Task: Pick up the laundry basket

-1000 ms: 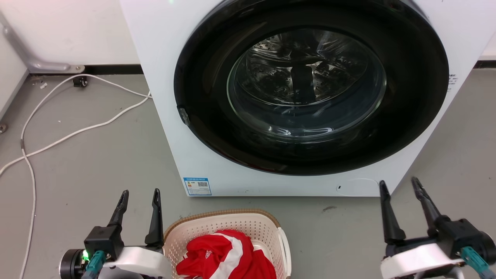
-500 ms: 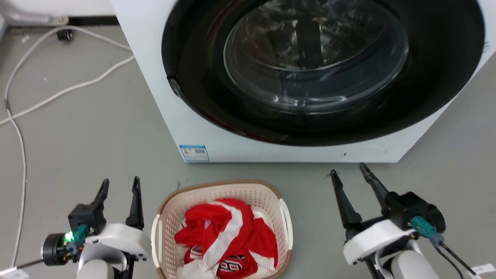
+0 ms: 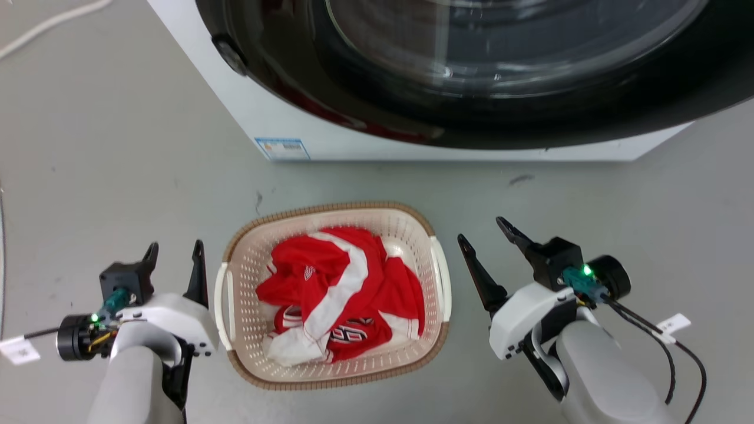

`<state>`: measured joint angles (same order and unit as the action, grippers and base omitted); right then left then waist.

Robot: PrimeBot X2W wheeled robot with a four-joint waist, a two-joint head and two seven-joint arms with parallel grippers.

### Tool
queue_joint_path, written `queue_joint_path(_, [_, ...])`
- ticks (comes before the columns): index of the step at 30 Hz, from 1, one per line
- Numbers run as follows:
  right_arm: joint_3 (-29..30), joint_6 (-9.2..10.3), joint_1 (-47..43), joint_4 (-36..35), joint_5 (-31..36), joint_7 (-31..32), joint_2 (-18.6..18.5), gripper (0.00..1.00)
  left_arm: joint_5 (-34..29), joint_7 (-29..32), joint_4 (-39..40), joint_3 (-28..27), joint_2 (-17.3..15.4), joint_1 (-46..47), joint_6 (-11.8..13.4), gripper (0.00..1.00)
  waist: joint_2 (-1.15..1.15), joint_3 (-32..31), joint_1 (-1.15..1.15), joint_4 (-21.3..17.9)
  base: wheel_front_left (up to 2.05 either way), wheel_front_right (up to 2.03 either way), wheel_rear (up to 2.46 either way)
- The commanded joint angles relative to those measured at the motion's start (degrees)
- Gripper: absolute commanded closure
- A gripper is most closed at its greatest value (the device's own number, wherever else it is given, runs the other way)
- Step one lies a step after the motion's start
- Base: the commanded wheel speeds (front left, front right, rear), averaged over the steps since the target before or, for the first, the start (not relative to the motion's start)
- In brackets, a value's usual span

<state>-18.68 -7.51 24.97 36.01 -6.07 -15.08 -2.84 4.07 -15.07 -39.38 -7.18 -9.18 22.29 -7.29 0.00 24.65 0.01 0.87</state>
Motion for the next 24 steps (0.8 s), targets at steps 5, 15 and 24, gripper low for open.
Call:
queue_joint_path(5, [-3.8,0.04,6.6,6.8,-1.4,-0.1,-0.1,0.00,-0.1,-0.2,-5.8,0.7,-0.8,5.6,-0.1,0.00,0.00,8.5,-0.01,0.5,0.00,0.00,0.00])
queue_joint_path(15, [-8.5,0.04,16.2,15.0,-3.9,-0.1,-0.1,0.00,0.4,-0.2,-12.5,1.4,-2.2,12.0,-0.1,0.00,0.00,17.6,-0.01,1.1,0.00,0.00,0.00])
queue_joint_path(24, [-10.0,0.04,20.1,20.2,-4.4,-0.1,-0.1,0.00,0.8,-0.2,-17.0,3.2,-1.9,16.0,-0.1,0.00,0.00,22.4,-0.01,2.0,0.00,0.00,0.00])
